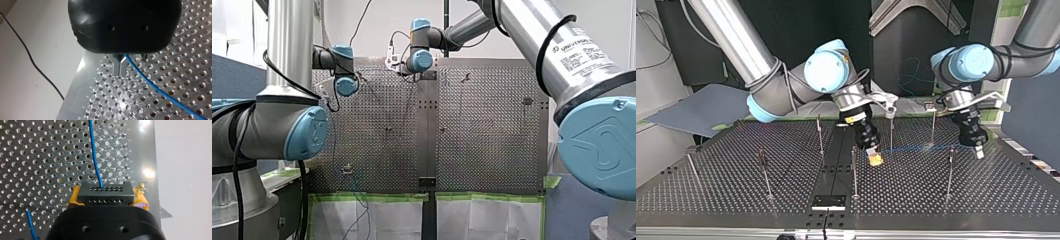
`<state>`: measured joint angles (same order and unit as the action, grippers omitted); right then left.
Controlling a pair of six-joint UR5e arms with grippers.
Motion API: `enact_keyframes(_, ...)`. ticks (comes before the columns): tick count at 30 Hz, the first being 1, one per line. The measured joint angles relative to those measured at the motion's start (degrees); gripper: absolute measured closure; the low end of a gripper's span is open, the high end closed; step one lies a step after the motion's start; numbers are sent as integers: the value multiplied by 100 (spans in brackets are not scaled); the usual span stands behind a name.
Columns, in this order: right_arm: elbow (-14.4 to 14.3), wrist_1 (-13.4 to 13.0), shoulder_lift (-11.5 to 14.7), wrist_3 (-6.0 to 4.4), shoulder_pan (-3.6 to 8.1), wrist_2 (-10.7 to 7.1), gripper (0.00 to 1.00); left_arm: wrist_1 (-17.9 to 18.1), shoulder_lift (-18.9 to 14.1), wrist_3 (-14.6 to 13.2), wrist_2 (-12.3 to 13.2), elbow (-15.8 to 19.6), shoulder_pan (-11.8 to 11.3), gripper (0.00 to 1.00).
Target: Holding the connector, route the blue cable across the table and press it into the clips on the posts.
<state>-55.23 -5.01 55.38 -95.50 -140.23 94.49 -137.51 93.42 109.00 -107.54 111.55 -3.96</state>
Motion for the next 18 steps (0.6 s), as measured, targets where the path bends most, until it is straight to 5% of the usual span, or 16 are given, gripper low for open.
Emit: enact_keyframes(18, 278, 78, -360, 87, -31, 9, 100, 38, 417, 49, 421, -316, -230, 100)
